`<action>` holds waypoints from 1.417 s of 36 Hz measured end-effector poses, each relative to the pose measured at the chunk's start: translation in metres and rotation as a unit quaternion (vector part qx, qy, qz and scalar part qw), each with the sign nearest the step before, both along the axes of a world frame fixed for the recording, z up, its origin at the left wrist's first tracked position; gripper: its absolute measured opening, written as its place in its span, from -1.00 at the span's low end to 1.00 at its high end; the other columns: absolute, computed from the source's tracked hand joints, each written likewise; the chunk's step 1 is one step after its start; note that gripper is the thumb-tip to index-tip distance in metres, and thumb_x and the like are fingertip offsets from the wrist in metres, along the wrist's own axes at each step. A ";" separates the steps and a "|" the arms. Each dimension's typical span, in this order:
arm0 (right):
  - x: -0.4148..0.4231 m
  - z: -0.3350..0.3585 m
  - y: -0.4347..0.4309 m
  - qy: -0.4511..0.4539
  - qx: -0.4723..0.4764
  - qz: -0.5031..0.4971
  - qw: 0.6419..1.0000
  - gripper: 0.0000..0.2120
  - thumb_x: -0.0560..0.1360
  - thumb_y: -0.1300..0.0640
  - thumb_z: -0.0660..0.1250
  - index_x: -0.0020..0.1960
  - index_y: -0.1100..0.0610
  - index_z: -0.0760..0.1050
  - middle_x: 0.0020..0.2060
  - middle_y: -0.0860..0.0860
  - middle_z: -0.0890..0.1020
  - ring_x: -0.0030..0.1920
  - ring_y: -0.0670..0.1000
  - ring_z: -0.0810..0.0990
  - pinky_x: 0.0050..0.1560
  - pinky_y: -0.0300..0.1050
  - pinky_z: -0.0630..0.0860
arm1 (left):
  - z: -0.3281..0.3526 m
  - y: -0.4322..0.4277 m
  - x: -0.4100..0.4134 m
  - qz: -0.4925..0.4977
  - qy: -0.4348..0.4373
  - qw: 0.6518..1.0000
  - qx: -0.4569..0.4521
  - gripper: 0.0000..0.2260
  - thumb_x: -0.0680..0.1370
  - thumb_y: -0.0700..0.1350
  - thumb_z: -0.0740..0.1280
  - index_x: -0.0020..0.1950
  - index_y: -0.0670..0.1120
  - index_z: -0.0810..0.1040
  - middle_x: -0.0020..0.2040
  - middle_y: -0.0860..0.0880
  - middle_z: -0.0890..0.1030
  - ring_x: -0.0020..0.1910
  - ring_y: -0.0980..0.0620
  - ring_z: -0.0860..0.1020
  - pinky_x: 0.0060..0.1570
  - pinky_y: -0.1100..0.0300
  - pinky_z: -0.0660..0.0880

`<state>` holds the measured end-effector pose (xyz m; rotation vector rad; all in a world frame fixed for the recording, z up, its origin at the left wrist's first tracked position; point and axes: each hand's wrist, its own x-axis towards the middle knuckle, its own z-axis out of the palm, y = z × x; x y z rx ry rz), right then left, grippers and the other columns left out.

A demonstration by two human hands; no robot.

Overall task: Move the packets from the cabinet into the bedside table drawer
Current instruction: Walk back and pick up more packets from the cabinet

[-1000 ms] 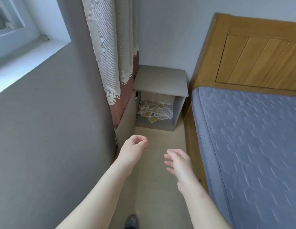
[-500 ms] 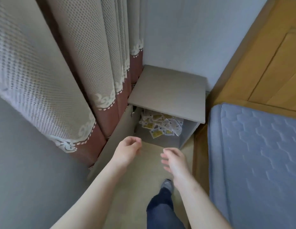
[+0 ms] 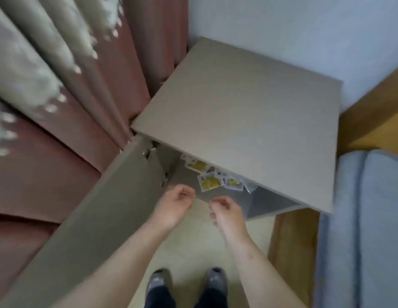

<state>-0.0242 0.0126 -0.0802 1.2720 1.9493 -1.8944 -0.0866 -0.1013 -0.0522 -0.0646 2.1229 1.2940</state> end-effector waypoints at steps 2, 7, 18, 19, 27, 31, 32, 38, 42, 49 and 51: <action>-0.006 -0.051 0.010 -0.008 0.017 0.007 1.000 -0.79 0.47 0.27 0.28 -0.28 0.04 0.43 -0.36 -0.03 0.51 -0.25 0.04 0.47 -0.22 -0.16 0.33 | -0.048 0.011 -0.011 -0.010 0.002 1.000 -0.012 -0.89 0.55 -0.30 0.26 -0.03 -0.14 0.54 -0.14 -0.07 0.56 -0.11 0.03 0.49 -0.34 0.41 0.32; -0.033 -0.169 0.031 -0.005 0.069 0.038 0.997 -0.80 0.47 0.27 0.28 -0.28 0.05 0.43 -0.38 -0.02 0.49 -0.23 0.06 0.46 -0.20 -0.16 0.32 | -0.169 0.038 -0.039 -0.018 0.028 0.999 -0.041 -0.86 0.52 -0.26 0.28 0.03 -0.16 0.58 0.05 -0.19 0.63 0.08 -0.13 0.58 -0.14 0.26 0.33; -0.103 -0.343 0.070 0.028 0.164 0.099 0.981 -0.87 0.50 0.28 0.25 0.01 0.15 0.52 -0.15 0.01 0.53 -0.10 -0.01 0.49 -0.24 -0.21 0.34 | -0.355 0.079 -0.100 -0.109 0.109 0.985 -0.076 -0.85 0.55 -0.17 0.24 0.08 -0.12 0.54 0.13 -0.12 0.59 0.15 -0.09 0.53 0.06 0.23 0.40; -0.105 -0.348 0.075 0.035 0.177 0.097 0.979 -0.85 0.51 0.29 0.25 0.04 0.19 0.53 -0.12 0.02 0.53 -0.08 -0.02 0.48 -0.20 -0.20 0.32 | -0.363 0.080 -0.101 -0.116 0.119 0.983 -0.080 -0.83 0.54 -0.16 0.24 0.10 -0.11 0.54 0.13 -0.12 0.60 0.14 -0.09 0.54 0.05 0.21 0.41; -0.102 -0.377 0.115 -0.013 0.294 0.100 0.950 -0.82 0.48 0.25 0.31 0.08 0.22 0.53 0.10 0.19 0.55 0.10 0.13 0.52 -0.02 -0.21 0.35 | -0.401 0.086 -0.101 -0.193 0.183 0.955 -0.134 -0.67 0.56 -0.10 0.26 0.32 -0.07 0.44 0.29 -0.14 0.45 0.27 -0.12 0.43 0.25 0.15 0.36; -0.114 -0.369 0.141 -0.042 0.389 0.126 0.912 -0.69 0.48 0.19 0.31 0.22 0.15 0.48 0.29 0.14 0.40 0.31 0.16 0.33 0.26 -0.11 0.27 | -0.410 0.088 -0.109 -0.310 0.236 0.905 -0.169 -0.47 0.58 0.01 0.23 0.52 0.04 0.14 0.55 -0.02 0.04 0.52 -0.04 0.02 0.46 0.11 0.08; -0.118 -0.367 0.147 -0.049 0.400 0.133 0.906 -0.61 0.48 0.16 0.30 0.31 0.10 0.42 0.37 0.12 0.32 0.37 0.16 0.26 0.32 -0.06 0.22 | -0.411 0.088 -0.111 -0.346 0.242 0.889 -0.180 -0.44 0.59 0.05 0.20 0.54 0.08 0.05 0.57 0.03 -0.07 0.54 -0.03 -0.10 0.48 0.07 -0.01; -0.142 -0.363 0.178 -0.146 0.438 0.178 0.869 -0.24 0.43 -0.12 0.36 0.49 -0.26 0.00 0.52 -0.06 -0.21 0.51 0.19 -0.17 0.38 0.34 0.04 | -0.424 0.098 -0.108 -0.451 0.240 0.818 -0.265 -0.36 0.60 0.22 0.06 0.53 0.13 -0.24 0.54 0.08 -0.30 0.51 -0.02 -0.31 0.44 -0.09 -0.24; -0.158 -0.370 0.195 -0.145 0.398 0.169 0.890 -0.06 0.34 -0.20 0.45 0.50 -0.26 -0.09 0.52 -0.02 -0.26 0.50 0.25 -0.23 0.35 0.44 -0.06 | -0.431 0.098 -0.108 -0.474 0.260 0.779 -0.317 -0.36 0.59 0.25 0.01 0.52 0.12 -0.28 0.53 0.07 -0.33 0.50 -0.03 -0.33 0.43 -0.16 -0.29; -0.134 -0.397 0.186 -0.165 0.403 0.301 0.848 -0.07 0.31 -0.38 0.34 0.49 -0.29 -0.14 0.49 -0.06 -0.36 0.49 0.19 -0.34 0.37 0.41 -0.09 | -0.432 0.089 -0.106 -0.455 0.288 0.778 -0.322 -0.40 0.59 0.23 0.01 0.54 0.13 -0.18 0.54 0.07 -0.27 0.51 -0.02 -0.30 0.43 -0.19 -0.29; -0.123 -0.402 0.180 -0.148 0.421 0.314 0.838 -0.11 0.32 -0.42 0.28 0.48 -0.31 -0.13 0.48 -0.09 -0.38 0.48 0.15 -0.38 0.39 0.39 -0.13 | -0.431 0.086 -0.102 -0.431 0.303 0.787 -0.322 -0.43 0.60 0.22 0.02 0.54 0.11 -0.11 0.56 0.05 -0.21 0.52 -0.03 -0.25 0.44 -0.20 -0.27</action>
